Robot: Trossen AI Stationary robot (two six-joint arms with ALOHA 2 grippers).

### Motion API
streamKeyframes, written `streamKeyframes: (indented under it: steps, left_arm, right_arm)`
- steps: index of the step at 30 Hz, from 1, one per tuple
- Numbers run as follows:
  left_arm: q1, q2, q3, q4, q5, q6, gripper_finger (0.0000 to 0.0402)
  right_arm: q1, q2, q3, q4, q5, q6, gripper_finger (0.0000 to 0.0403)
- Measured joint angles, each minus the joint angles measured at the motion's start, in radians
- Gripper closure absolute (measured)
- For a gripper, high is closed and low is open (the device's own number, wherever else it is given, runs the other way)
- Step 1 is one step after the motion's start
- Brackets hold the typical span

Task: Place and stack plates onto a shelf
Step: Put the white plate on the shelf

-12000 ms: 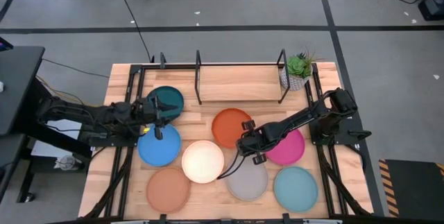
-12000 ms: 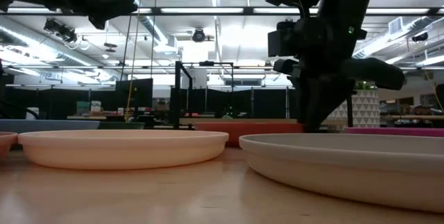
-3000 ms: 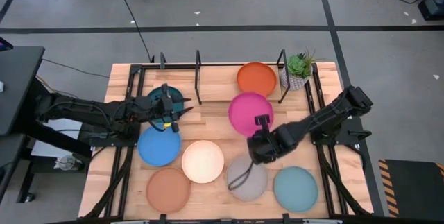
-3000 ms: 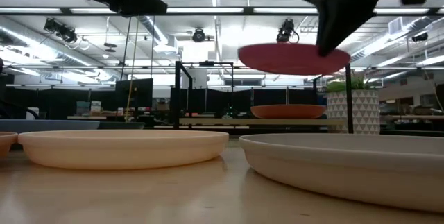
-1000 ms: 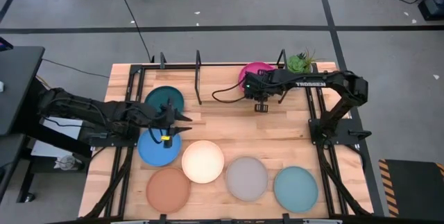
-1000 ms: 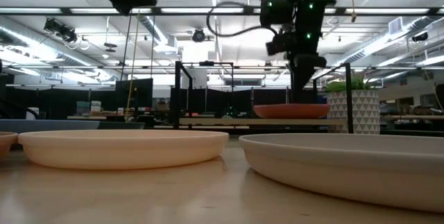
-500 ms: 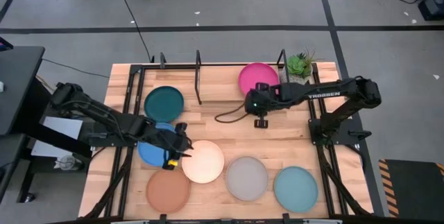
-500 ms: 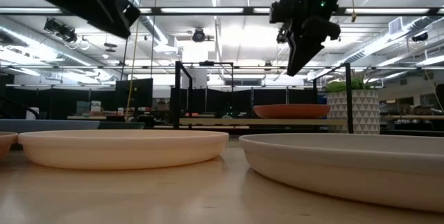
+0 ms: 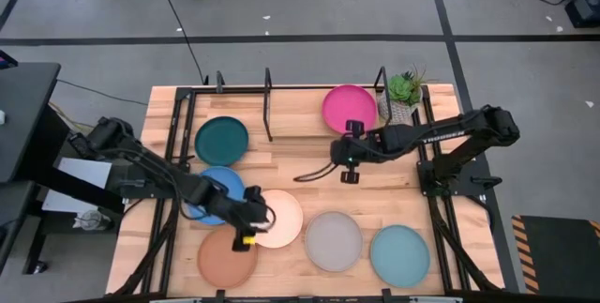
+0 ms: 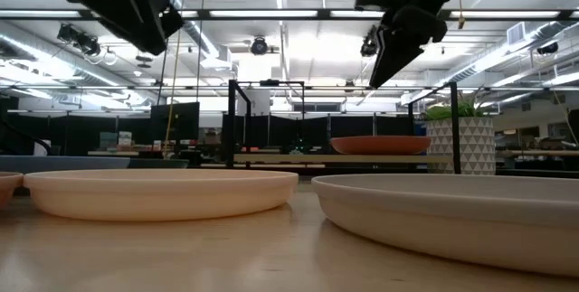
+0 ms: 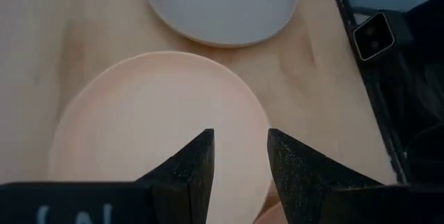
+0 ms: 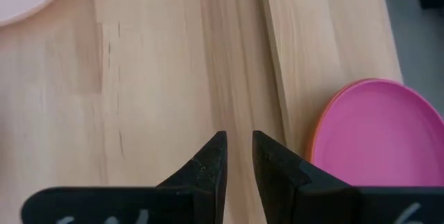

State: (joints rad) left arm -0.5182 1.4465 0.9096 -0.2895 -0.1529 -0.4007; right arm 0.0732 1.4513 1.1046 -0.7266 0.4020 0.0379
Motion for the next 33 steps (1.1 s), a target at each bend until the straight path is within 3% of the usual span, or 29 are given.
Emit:
streamKeyframes:
  steps: [6,17,33]
  left_arm:
    - [-0.085,0.178,0.162,-0.108,-0.078,-0.062,0.0260]
    - [-0.116,0.432,0.340,-0.137,-0.076,-0.086,0.0260]
    - [-0.108,0.485,0.379,-0.227,-0.097,-0.138,0.0260]
  right_arm:
    - [0.082,0.003,0.000,-0.020,0.065,0.085,0.0328]
    - [0.169,0.003,0.000,-0.069,0.133,0.121,0.0328]
    - [0.170,0.004,0.000,-0.078,0.130,0.150,0.0328]
